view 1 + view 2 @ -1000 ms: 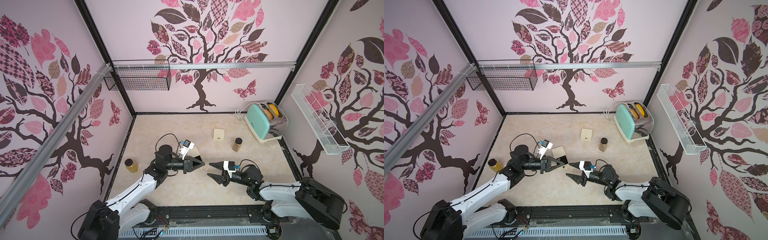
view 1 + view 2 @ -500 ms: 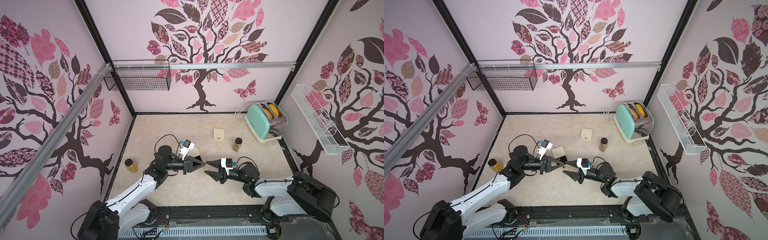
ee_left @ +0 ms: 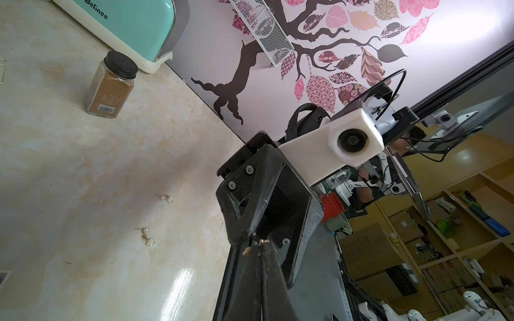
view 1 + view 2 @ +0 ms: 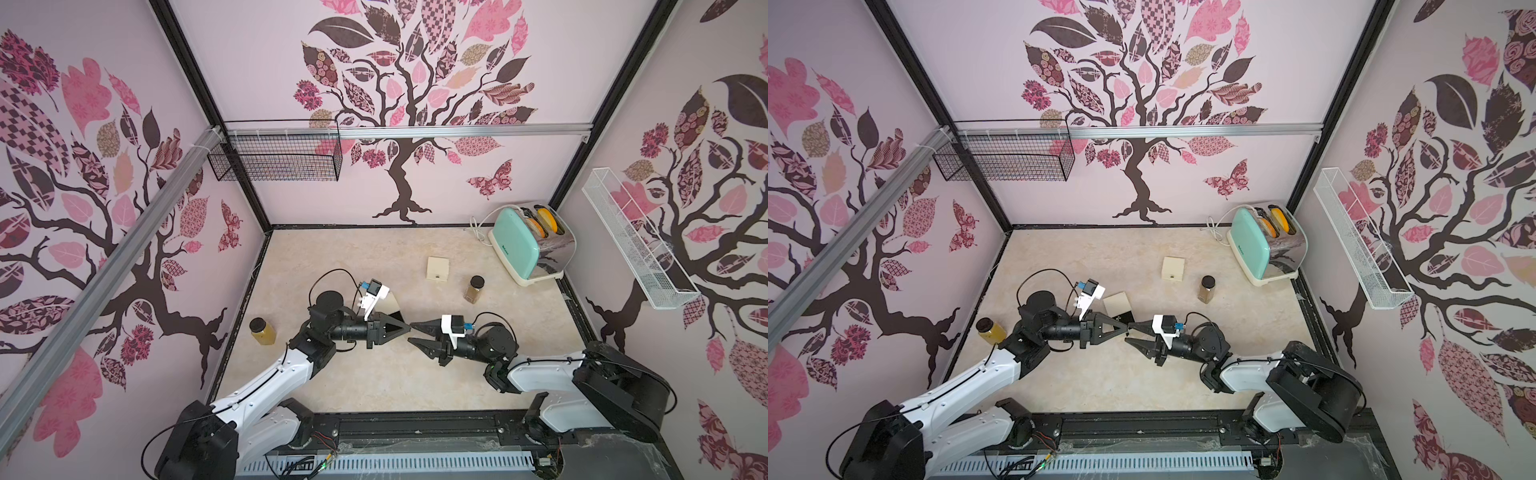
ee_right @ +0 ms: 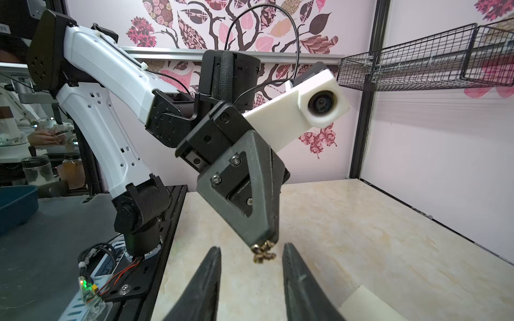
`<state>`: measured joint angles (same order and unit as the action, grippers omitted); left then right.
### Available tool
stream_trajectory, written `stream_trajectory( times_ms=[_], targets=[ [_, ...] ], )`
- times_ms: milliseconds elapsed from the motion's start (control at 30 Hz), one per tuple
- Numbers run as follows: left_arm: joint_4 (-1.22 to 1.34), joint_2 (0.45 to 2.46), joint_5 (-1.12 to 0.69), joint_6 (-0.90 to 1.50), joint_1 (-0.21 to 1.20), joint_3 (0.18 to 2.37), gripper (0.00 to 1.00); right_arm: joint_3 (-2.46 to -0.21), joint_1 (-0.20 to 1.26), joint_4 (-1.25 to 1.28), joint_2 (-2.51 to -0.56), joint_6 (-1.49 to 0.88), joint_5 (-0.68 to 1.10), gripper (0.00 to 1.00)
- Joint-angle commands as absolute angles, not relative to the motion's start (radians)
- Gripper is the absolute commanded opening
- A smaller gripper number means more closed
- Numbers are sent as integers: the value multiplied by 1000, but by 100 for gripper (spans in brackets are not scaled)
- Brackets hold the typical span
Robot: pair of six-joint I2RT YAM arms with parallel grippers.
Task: Place the earrings into the drawer-style jewelry box
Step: Pick up the earring from the center of the board.
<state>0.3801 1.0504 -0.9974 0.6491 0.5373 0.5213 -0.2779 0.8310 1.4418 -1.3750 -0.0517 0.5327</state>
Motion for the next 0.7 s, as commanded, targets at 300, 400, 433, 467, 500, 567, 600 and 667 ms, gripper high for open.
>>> stream_trajectory(
  times_ms=[300, 400, 433, 467, 500, 567, 600, 667],
  targets=[
    [391, 1034, -1012, 629, 540, 511, 0, -314, 834, 1467, -1387, -65, 546, 30],
    [391, 1034, -1014, 629, 543, 511, 0, -313, 834, 1465, -1384, -60, 540, 30],
    [390, 1034, -1014, 629, 544, 511, 0, -314, 834, 1463, -1383, -60, 537, 30],
    [392, 1035, -1014, 629, 545, 511, 0, -315, 834, 1462, -1383, -61, 537, 30],
    [390, 1037, -1013, 631, 546, 512, 0, -317, 834, 1462, -1385, -64, 537, 30],
    [391, 1041, -1016, 634, 547, 512, 0, -319, 834, 1465, -1385, -69, 537, 30],
    [391, 1043, -1017, 635, 548, 512, 0, -318, 834, 1463, -1386, -69, 535, 30],
    [392, 1043, -1017, 635, 551, 512, 0, -319, 834, 1464, -1384, -69, 534, 30]
  ],
)
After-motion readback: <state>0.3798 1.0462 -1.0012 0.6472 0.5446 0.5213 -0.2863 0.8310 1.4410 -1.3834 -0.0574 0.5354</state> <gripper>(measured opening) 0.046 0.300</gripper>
